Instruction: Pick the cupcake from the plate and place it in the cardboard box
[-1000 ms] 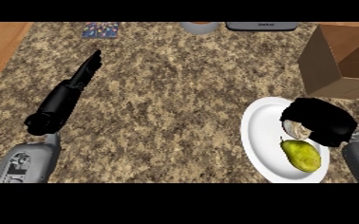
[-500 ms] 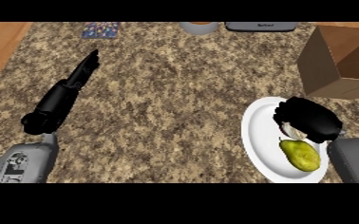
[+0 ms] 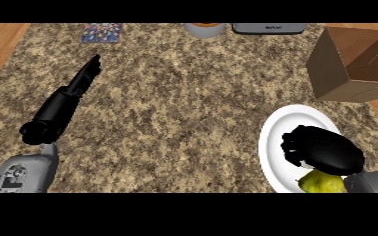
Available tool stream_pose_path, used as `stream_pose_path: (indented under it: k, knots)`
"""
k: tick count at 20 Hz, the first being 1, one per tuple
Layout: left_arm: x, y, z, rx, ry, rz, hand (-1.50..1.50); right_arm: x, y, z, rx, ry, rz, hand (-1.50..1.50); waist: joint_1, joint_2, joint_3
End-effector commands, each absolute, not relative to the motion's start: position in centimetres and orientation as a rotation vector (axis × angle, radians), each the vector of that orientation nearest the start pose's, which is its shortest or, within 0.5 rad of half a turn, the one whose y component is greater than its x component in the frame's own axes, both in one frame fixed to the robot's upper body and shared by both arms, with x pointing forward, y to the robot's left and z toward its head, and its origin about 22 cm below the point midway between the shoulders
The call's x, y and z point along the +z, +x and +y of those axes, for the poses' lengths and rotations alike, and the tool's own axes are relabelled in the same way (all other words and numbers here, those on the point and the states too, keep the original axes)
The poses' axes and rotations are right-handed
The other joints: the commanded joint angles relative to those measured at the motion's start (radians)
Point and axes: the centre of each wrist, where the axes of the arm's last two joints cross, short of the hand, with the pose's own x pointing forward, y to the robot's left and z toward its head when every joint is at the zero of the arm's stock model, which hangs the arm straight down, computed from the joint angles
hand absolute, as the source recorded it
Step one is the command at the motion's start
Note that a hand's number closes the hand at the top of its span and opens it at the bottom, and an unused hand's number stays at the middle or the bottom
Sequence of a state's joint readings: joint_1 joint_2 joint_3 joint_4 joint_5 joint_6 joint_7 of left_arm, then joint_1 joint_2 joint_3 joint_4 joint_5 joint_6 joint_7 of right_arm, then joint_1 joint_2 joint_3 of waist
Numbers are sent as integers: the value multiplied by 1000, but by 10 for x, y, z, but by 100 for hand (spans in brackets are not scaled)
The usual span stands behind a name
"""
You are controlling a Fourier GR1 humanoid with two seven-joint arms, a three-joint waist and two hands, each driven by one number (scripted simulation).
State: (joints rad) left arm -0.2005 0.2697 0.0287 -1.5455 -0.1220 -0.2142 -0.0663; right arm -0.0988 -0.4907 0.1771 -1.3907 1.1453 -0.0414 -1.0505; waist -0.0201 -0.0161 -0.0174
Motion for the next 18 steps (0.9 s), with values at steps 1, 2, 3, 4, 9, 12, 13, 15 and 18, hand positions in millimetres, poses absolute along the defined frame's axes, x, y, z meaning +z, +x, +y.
stream_pose_path:
  k: [1, 2, 3, 4, 9, 12, 13, 15, 18]
  knots:
    - [73, 285, 285, -496, 137, -1732, 0, 24, 232, -308, -2372, 145, 2475, 150, -7, 5, 17]
    - [58, 277, 276, -517, 128, -1726, 0, 49, 233, -303, -2324, 164, 2461, 150, -6, 6, 16]
    - [65, 292, 274, -510, 105, -1742, 0, 61, 239, -321, -2293, 226, 2452, 150, -2, 12, 17]
    - [59, 277, 276, -496, 120, -1742, 0, 67, 216, -329, -2253, 235, 2497, 150, -12, 6, 16]
    - [53, 273, 276, -508, 131, -1728, 0, 113, 200, -363, -2107, 345, 2788, 150, -12, 9, 16]
    - [71, 288, 286, -507, 143, -1742, 0, 130, 211, -365, -1988, 480, 3064, 150, -5, 13, 15]
    - [50, 268, 267, -527, 103, -1738, 0, 131, 213, -367, -1973, 529, 3132, 150, 9, 11, 16]
    - [71, 292, 268, -524, 107, -1760, 0, 145, 242, -379, -1877, 674, 3258, 150, 27, 20, 16]
    - [64, 281, 274, -531, 96, -1738, 0, 181, 246, -394, -1851, 829, 3316, 150, 26, 16, 16]
